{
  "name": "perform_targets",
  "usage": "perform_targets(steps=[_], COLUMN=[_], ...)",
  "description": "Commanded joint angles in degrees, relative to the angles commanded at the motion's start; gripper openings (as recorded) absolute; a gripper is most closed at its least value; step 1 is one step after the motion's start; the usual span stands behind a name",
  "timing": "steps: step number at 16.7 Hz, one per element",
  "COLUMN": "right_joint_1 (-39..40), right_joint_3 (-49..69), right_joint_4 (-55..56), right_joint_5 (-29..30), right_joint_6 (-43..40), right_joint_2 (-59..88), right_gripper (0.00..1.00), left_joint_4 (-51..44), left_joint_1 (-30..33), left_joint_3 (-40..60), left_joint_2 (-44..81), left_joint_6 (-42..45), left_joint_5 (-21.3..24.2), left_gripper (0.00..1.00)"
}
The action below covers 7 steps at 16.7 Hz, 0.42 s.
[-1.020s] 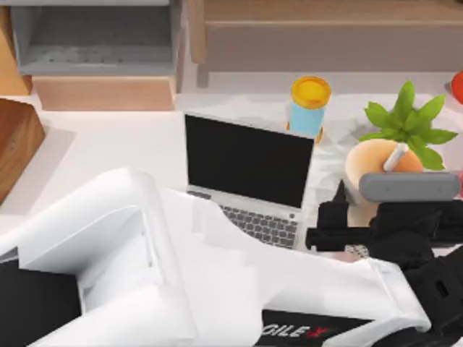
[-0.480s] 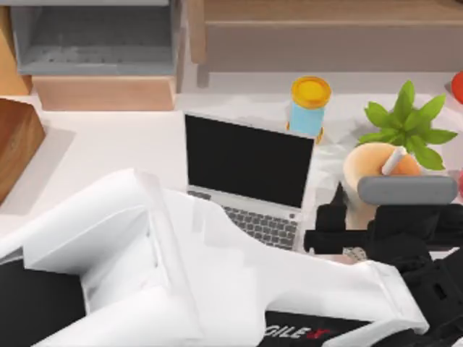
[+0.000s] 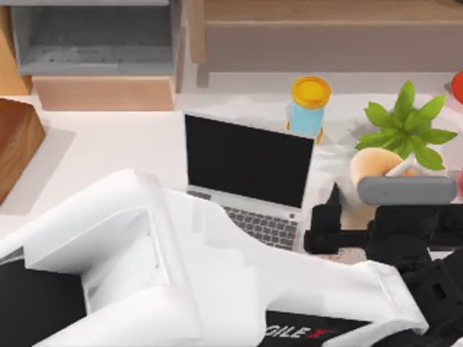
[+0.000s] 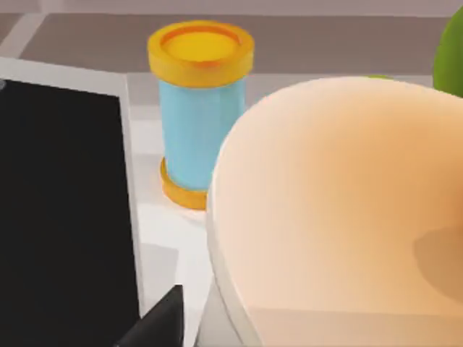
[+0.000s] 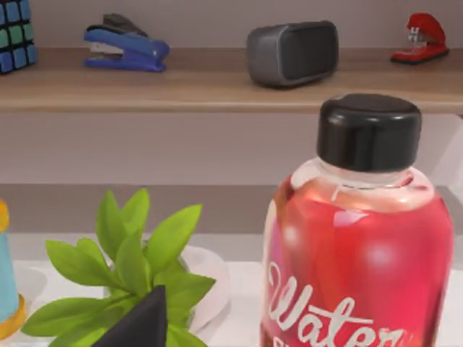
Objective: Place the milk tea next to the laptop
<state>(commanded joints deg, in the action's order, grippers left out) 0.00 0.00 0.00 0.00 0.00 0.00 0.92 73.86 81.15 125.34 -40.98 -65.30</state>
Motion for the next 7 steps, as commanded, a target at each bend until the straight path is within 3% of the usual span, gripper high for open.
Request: perform_targets(steps=[2,7], right_joint_1=[0.0,0.0], right_joint_3=[0.0,0.0], right_joint_4=[0.0,0.0], right_joint_5=[0.0,0.0], right_joint_6=[0.0,0.0], right_joint_2=[0.0,0.0], right_gripper=[1.0,1.0], left_joint_4=[0.0,0.0], left_joint_1=[0.0,0.0], left_joint_3=[0.0,0.0], left_joint_2=[0.0,0.0], left_joint_6=[0.0,0.0], left_joint_5=[0.0,0.0], left_gripper=[1.0,1.0])
